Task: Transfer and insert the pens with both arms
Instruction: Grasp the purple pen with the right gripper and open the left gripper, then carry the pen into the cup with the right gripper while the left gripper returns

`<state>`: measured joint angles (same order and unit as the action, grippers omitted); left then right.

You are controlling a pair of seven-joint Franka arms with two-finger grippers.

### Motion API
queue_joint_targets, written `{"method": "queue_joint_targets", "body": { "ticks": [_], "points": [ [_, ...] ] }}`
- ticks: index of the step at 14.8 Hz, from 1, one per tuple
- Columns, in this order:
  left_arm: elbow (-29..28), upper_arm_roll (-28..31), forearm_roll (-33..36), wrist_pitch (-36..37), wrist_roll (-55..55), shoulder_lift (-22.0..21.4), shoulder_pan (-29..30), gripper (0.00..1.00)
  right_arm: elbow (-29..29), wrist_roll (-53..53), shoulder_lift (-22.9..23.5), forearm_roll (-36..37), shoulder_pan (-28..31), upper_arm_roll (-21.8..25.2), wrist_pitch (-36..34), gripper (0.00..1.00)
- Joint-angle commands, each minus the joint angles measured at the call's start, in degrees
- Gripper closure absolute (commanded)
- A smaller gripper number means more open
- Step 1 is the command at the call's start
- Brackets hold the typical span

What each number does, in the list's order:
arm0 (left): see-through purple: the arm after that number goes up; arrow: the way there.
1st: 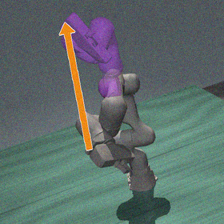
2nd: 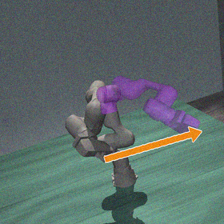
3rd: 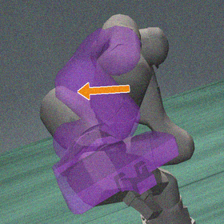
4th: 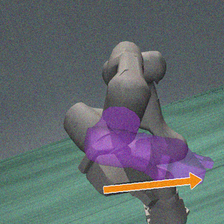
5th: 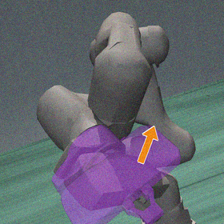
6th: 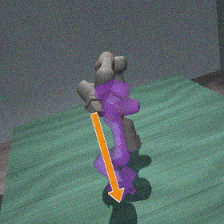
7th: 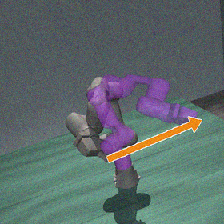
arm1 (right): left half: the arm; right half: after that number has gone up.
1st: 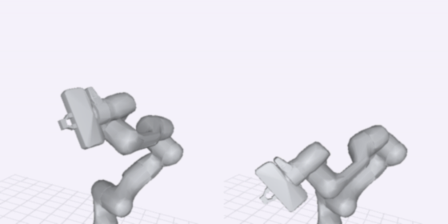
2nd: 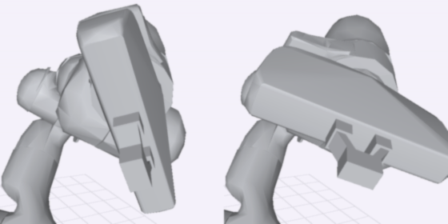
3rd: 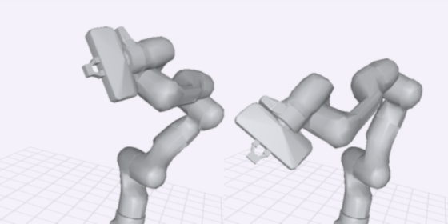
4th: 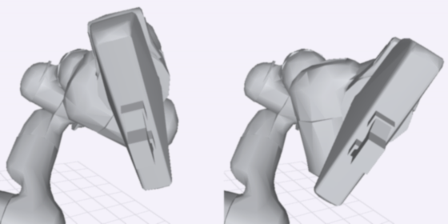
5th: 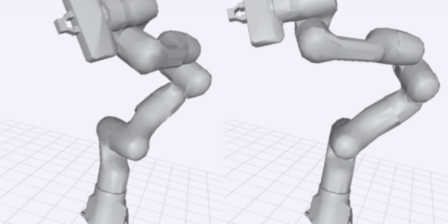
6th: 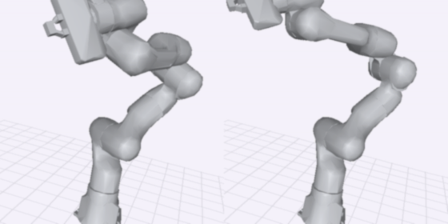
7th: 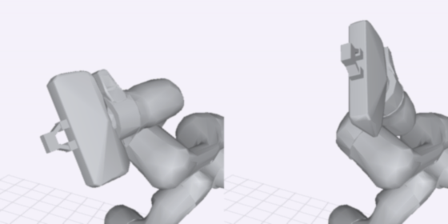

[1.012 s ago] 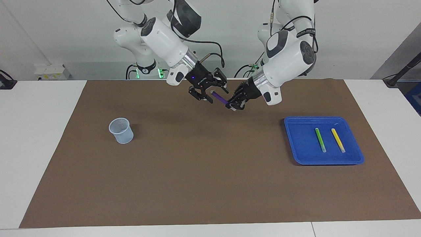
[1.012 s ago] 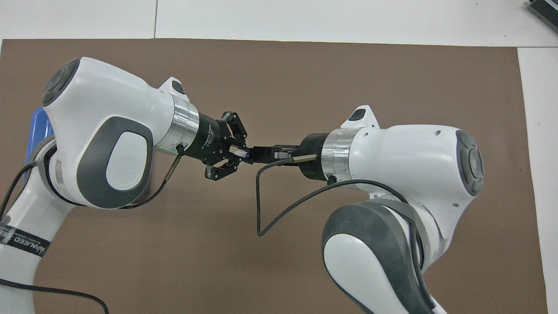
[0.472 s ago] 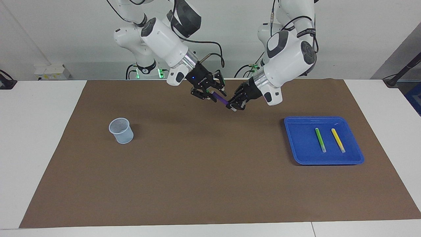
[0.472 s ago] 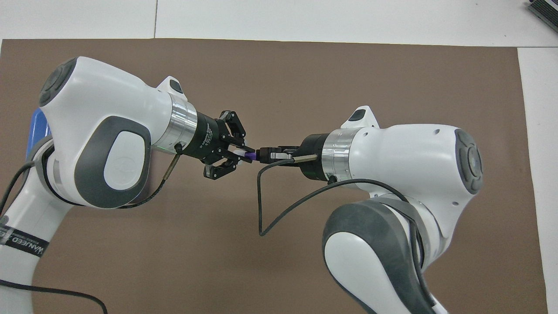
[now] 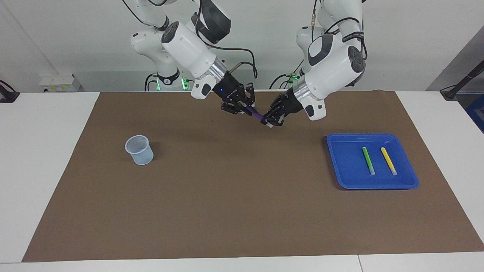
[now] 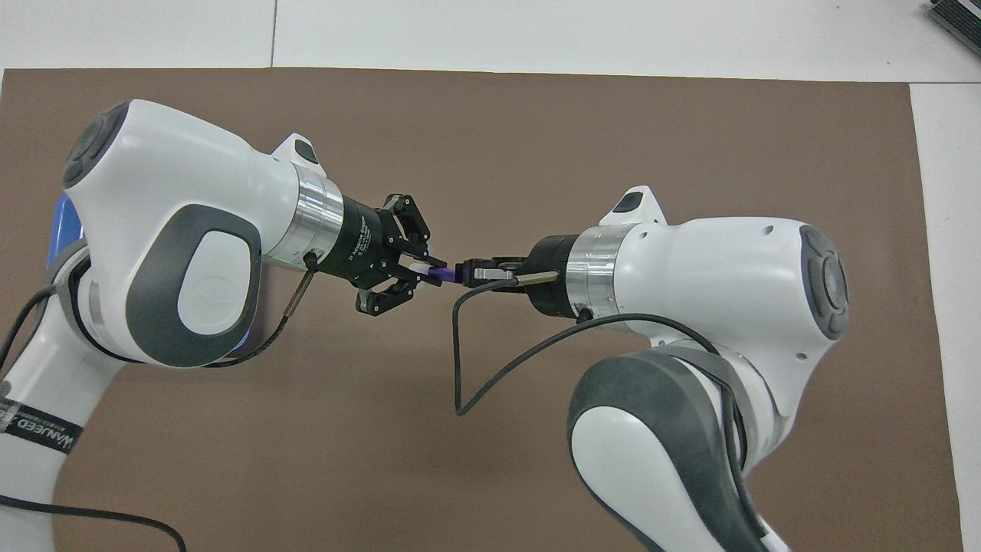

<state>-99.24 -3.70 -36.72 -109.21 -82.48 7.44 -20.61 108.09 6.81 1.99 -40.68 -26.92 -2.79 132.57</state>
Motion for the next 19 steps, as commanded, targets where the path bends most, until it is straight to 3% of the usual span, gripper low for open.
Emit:
{"method": "queue_joint_targets", "body": {
  "ticks": [1, 2, 3, 4, 11, 13, 16, 19],
  "points": [
    [-1.75, 0.09, -0.90, -1.18, -0.49, -2.16, 0.13, 1.00, 0.11, -1.36, -0.32, -0.80, -0.06, -0.02, -2.14, 1.00],
    [-1.75, 0.09, -0.90, -1.18, -0.40, -2.25, 0.13, 1.00, 0.11, -1.36, -0.32, -0.72, 0.03, -0.02, -2.40, 1.00],
    [-1.66, 0.18, -0.81, -1.26, -0.31, -2.43, 0.04, 0.44, 0.02, -1.36, -0.32, -0.28, 0.03, 0.06, -2.93, 1.00],
    [-1.66, 0.36, -0.72, -1.35, -0.92, -2.52, -0.40, 0.00, -0.07, -1.36, -0.23, 0.86, 0.03, -0.02, -3.19, 1.00],
    [-1.40, 0.53, 0.42, -1.70, -0.23, -3.74, -0.05, 0.00, -0.68, -1.45, -1.02, 8.94, 3.19, 0.59, -9.51, 1.00],
    [-1.40, 0.71, 2.61, -4.16, -0.40, -3.83, 0.48, 0.00, -0.86, -1.45, -1.72, 14.02, 5.03, 0.59, -12.06, 1.00],
    [-1.22, 0.71, 11.12, -4.60, -0.40, -3.83, 1.44, 0.00, -1.74, -1.45, -2.95, 24.04, 8.54, 0.59, -18.29, 1.00],
    [-1.14, 0.71, 13.16, -4.26, 3.79, -3.83, 6.00, 0.00, -2.01, -1.71, -4.80, 31.87, 12.32, 0.59, -23.66, 1.00]
  ]
}}
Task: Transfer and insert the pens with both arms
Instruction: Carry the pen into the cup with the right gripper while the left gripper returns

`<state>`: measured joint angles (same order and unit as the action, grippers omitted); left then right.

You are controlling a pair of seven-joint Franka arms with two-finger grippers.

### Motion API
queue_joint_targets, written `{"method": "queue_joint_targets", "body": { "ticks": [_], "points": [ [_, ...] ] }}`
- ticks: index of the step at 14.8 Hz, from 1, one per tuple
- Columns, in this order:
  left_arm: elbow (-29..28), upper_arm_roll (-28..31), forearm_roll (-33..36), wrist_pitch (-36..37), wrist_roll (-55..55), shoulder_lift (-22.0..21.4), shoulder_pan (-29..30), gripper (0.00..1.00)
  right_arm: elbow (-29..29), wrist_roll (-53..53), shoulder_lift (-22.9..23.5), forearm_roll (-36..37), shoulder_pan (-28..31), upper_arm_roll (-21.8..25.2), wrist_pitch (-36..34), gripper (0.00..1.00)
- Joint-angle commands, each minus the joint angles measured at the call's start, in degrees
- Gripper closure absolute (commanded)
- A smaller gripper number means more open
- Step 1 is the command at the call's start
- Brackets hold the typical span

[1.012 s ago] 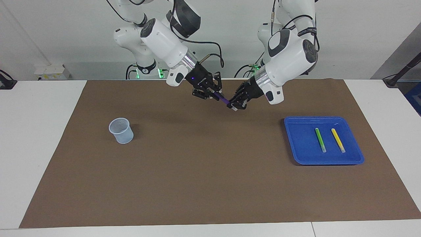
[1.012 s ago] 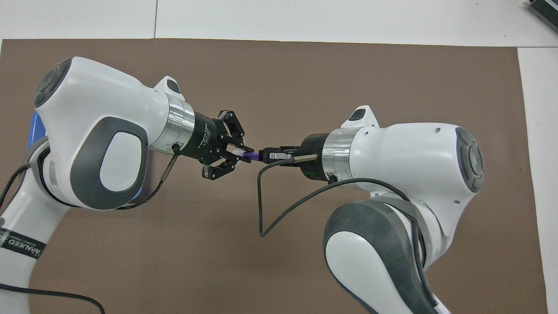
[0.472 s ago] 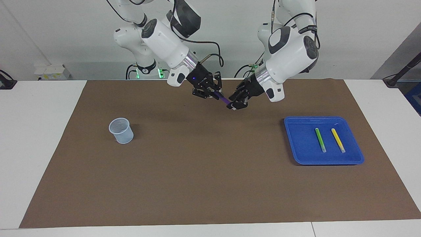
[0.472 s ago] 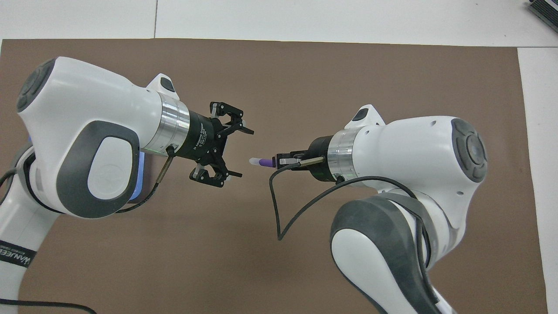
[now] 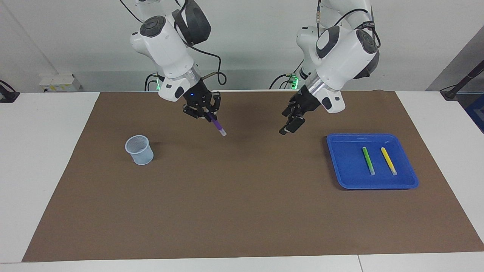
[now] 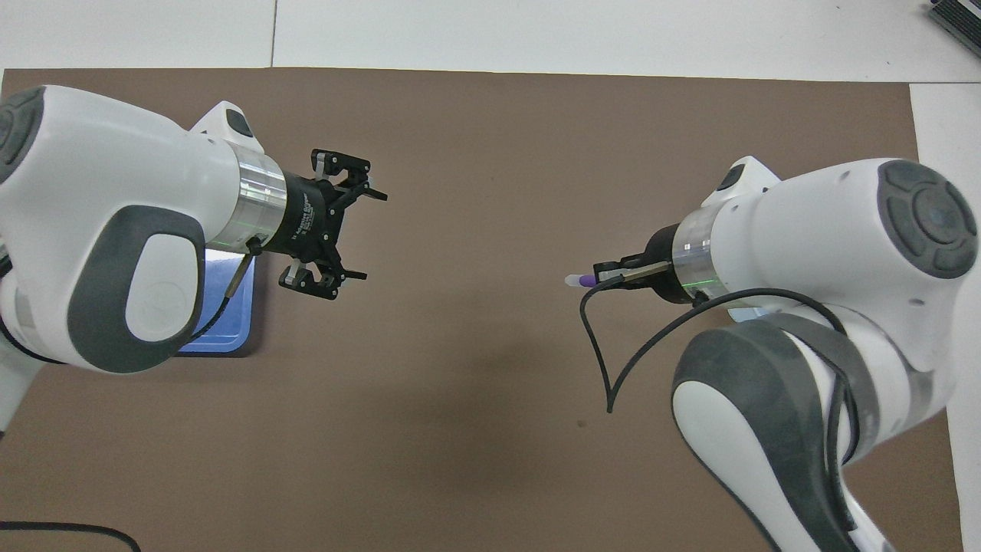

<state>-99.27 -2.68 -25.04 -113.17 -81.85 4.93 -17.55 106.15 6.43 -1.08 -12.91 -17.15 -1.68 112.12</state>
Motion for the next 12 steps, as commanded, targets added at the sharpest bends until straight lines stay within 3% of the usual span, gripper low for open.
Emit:
{"method": "queue_joint_targets", "body": {
  "ticks": [1, 7, 12],
  "points": [
    [-1.19, -0.23, 1.48, -0.21, 8.32, -1.33, 4.01, 0.00, 0.02, -1.51, -2.16, 6.29, 3.34, -0.52, -4.44, 1.00],
    [-1.28, -0.23, 4.55, 4.35, 30.66, -1.76, 13.06, 0.00, 1.77, -1.51, -3.57, 15.97, 7.22, -0.69, -6.12, 1.00],
    [-1.89, -0.23, 13.43, 5.41, 50.09, -2.03, 16.84, 0.00, 4.40, -3.35, -4.45, 18.62, 11.52, -0.78, -4.29, 1.00]
  ]
}}
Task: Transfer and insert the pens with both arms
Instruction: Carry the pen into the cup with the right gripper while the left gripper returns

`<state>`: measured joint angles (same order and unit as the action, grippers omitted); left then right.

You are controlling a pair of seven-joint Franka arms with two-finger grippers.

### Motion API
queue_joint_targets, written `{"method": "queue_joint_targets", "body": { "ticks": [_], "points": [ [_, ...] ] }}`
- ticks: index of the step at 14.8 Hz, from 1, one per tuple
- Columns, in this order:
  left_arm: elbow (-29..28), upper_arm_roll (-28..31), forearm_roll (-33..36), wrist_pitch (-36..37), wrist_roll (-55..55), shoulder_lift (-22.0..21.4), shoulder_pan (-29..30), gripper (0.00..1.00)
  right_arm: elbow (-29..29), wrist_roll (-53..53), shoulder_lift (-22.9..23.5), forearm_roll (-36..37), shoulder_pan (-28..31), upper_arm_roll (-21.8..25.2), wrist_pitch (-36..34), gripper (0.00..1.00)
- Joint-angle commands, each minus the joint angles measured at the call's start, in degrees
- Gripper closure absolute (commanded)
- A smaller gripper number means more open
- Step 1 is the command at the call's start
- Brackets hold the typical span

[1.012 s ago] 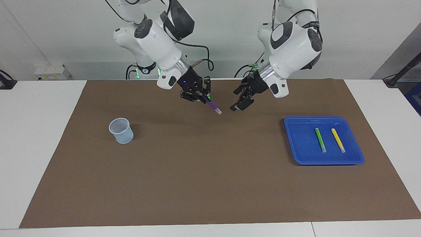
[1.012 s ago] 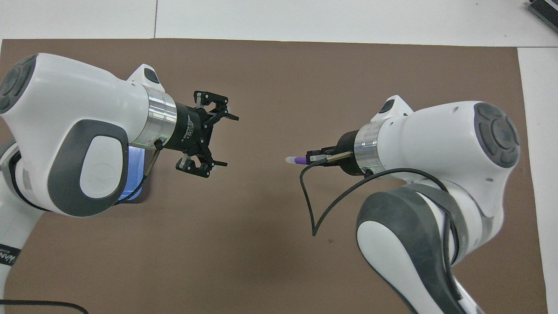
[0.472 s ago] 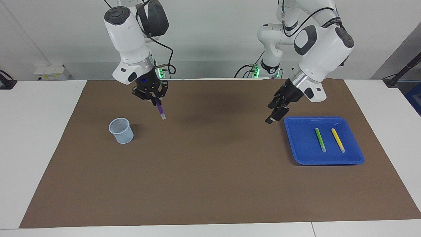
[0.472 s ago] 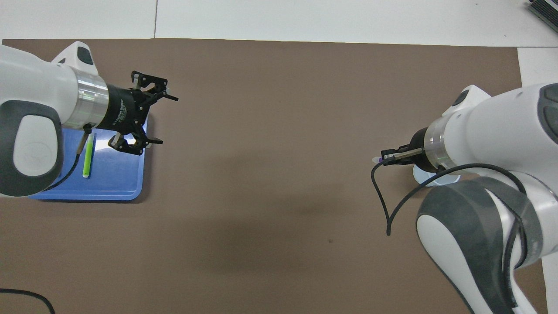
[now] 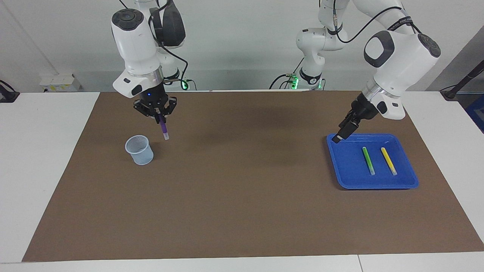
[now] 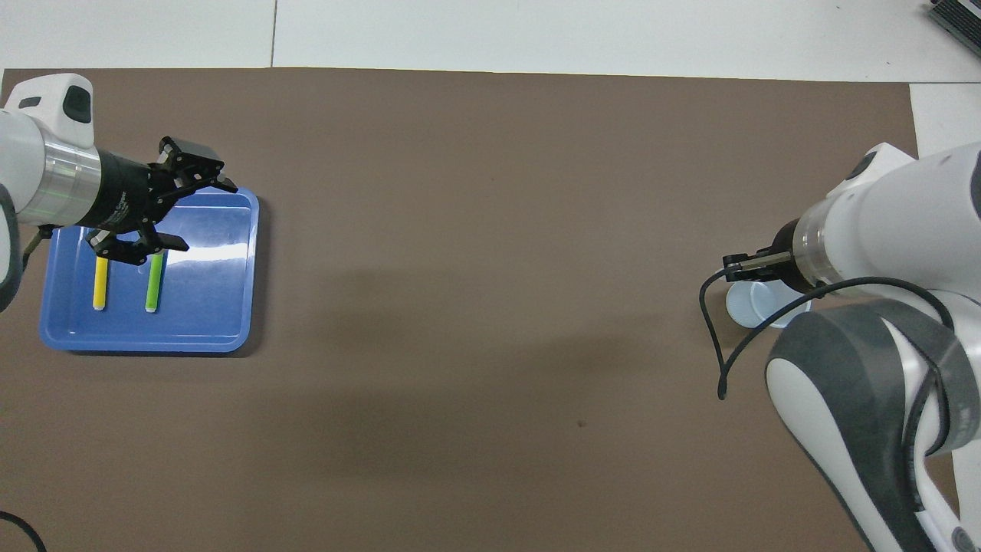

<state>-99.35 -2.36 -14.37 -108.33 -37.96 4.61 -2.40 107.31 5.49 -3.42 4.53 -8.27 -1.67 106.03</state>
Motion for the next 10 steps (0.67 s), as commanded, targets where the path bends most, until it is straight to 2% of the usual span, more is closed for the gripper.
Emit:
{"method": "queue_joint_targets", "body": {
  "ticks": [1, 5, 7, 10],
  "points": [
    [-1.98, -0.54, 3.21, 0.32, 9.54, -1.36, 2.40, 0.00, 4.74, -3.28, -2.72, 1.36, 3.61, -0.80, 2.86, 1.00],
    [-3.48, -0.46, 5.92, -1.08, 25.88, 0.13, 6.44, 0.00, 9.93, -7.85, -4.57, 1.36, 7.82, -0.80, 7.43, 1.00],
    [-3.65, -0.54, 8.21, -2.49, 29.86, 1.62, 6.62, 0.00, 11.60, -8.74, -5.19, 1.36, 8.71, -0.80, 8.75, 1.00],
    [-7.07, -0.54, 11.37, -7.58, 35.12, 2.07, 6.53, 0.00, 13.62, -8.92, -5.45, 1.36, 9.68, -0.71, 10.16, 1.00]
  ]
}}
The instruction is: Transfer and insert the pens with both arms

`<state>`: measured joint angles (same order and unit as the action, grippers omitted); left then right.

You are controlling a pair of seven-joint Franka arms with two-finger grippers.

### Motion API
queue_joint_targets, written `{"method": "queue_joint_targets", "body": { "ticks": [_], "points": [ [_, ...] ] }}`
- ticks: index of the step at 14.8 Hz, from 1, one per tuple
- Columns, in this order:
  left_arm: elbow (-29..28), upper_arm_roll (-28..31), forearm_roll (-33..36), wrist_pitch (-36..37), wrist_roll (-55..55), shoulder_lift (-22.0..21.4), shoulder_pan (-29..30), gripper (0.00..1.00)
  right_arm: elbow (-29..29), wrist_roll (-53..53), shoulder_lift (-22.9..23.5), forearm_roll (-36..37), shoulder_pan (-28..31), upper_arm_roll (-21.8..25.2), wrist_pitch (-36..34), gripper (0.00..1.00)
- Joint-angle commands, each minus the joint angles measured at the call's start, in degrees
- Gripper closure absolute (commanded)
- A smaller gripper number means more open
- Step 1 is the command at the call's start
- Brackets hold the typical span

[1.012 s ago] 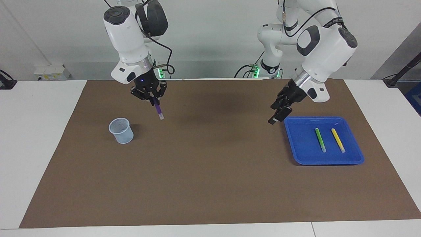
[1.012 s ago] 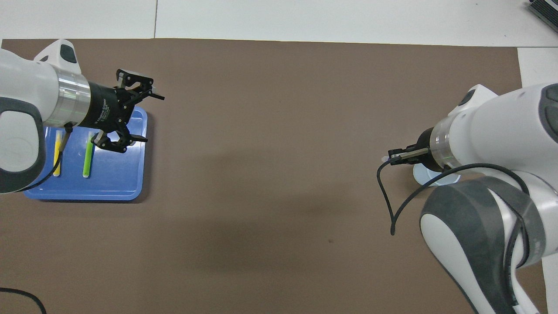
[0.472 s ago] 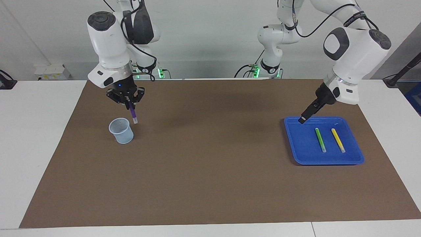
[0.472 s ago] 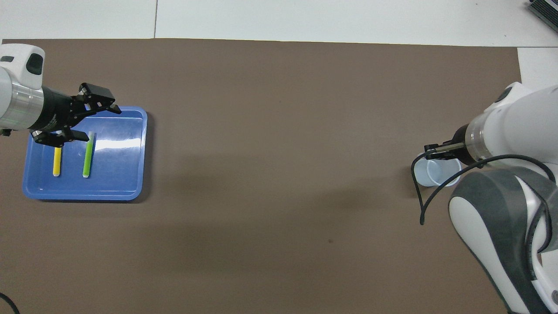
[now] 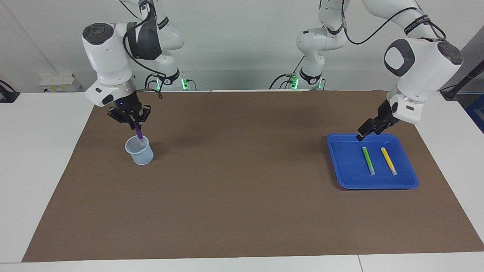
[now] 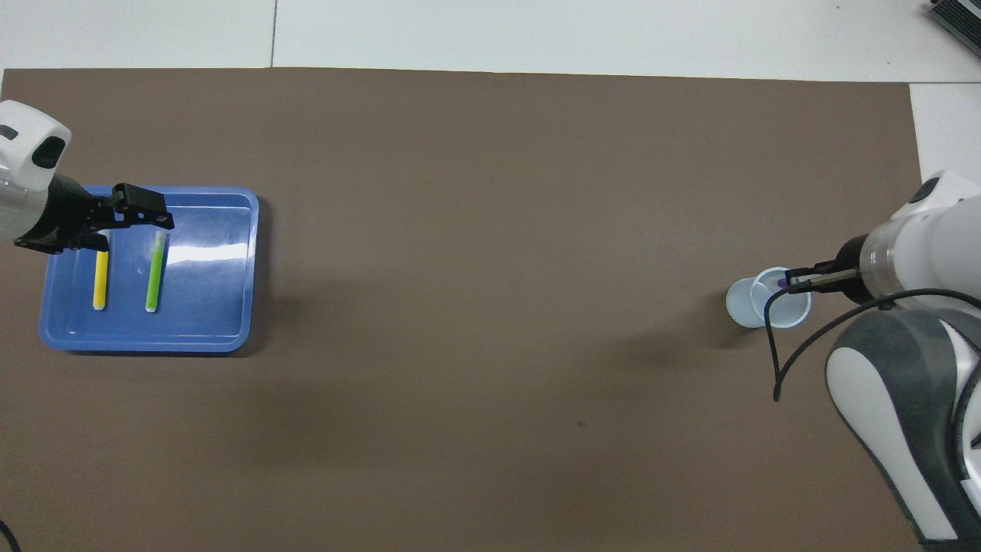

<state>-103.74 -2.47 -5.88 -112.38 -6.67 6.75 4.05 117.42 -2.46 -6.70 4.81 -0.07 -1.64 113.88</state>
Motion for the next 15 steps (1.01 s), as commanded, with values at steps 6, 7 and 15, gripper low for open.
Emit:
{"method": "queue_joint_targets", "body": {
  "ticks": [6, 7, 15],
  "points": [
    [-5.77, -0.34, 6.58, -11.01, 19.91, 5.19, 2.98, 0.00, 6.68, -1.93, -2.53, 1.08, 2.88, -0.73, 3.36, 1.00],
    [-6.03, -0.34, 6.67, -12.15, 21.85, 6.34, 4.20, 0.00, 7.30, -1.93, -2.53, 1.08, 2.97, -0.65, 4.23, 1.00],
    [-6.90, -0.34, 6.59, -20.42, 24.59, 12.76, 5.62, 0.00, 10.64, -1.94, 0.01, 1.00, 4.11, -0.73, 11.62, 1.00]
  ]
}}
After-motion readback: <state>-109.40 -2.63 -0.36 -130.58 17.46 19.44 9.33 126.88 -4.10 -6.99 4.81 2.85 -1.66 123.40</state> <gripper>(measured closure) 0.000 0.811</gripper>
